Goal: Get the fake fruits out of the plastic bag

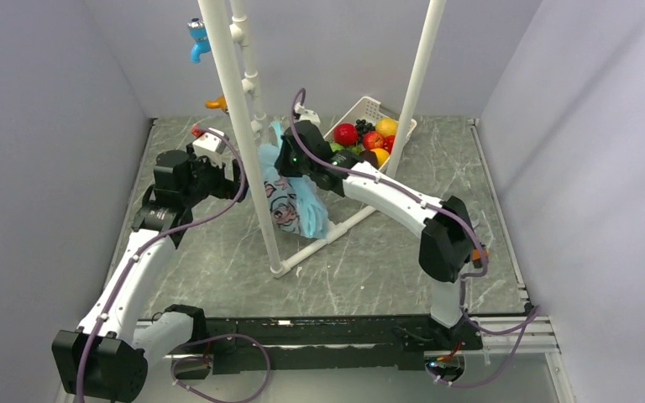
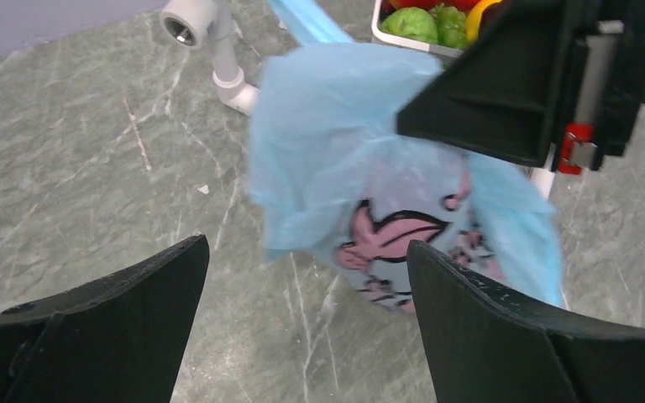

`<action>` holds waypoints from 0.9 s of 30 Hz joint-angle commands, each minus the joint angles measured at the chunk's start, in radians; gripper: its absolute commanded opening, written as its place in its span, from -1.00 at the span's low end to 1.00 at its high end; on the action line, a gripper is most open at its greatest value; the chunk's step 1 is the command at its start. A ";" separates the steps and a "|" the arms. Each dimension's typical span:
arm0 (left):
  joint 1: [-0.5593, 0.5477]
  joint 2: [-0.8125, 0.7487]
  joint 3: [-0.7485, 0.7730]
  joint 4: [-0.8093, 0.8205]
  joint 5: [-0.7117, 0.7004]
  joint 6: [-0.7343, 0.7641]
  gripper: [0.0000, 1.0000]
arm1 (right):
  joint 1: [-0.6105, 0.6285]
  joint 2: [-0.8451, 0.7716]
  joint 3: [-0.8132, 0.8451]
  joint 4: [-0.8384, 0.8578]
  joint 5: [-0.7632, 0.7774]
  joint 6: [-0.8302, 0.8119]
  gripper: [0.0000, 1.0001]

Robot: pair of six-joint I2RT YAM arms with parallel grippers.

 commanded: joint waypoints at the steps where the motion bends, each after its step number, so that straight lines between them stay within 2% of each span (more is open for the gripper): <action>1: -0.003 0.045 0.026 0.000 0.111 0.036 0.84 | 0.006 0.069 0.149 0.004 -0.126 0.001 -0.58; 4: -0.003 0.095 0.054 -0.022 0.172 0.044 0.81 | 0.005 0.077 0.147 -0.009 -0.203 -0.019 -0.13; 7: -0.004 0.132 0.078 -0.049 0.225 0.052 0.85 | 0.001 0.025 0.079 -0.007 -0.224 -0.061 0.13; 12: -0.019 0.149 0.092 -0.073 0.170 0.060 0.85 | -0.004 -0.099 -0.066 0.041 -0.222 -0.198 0.16; 17: -0.024 0.113 0.079 -0.065 0.063 0.061 0.79 | -0.012 -0.107 -0.132 0.018 -0.245 -0.277 0.12; 22: -0.024 0.111 0.069 -0.061 -0.007 0.061 0.98 | -0.009 -0.104 -0.203 0.092 -0.331 -0.271 0.13; 24: -0.024 0.146 0.081 -0.072 -0.026 0.052 0.99 | -0.010 -0.088 -0.198 0.101 -0.339 -0.269 0.13; 25: -0.024 0.169 0.093 -0.082 -0.028 0.051 0.98 | -0.009 -0.079 -0.194 0.099 -0.337 -0.267 0.13; 27: -0.024 0.215 0.128 -0.117 -0.030 0.057 0.77 | -0.010 -0.069 -0.187 0.089 -0.324 -0.264 0.12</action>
